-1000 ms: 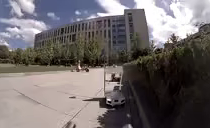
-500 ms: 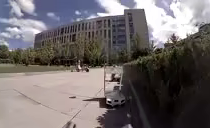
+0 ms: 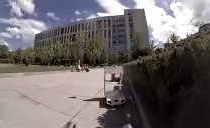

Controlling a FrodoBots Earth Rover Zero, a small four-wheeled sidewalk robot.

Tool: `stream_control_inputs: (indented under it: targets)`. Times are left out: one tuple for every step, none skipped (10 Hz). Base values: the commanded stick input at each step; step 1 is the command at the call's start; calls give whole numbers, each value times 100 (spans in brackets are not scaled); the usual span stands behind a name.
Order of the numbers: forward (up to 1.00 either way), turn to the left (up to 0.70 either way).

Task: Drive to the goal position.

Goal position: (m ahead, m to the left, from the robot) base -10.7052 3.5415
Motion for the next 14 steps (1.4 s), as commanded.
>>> stream_control_inputs:
  targets:
    - [4,0]
    - [2,0]
    - [0,0]
    - [0,0]
    - [0,0]
    - [0,0]
    - [0,0]
    - [0,0]
    - [0,0]
    - [0,0]
    - [3,0]
    - [3,0]
    - [1,0]
    - [3,0]
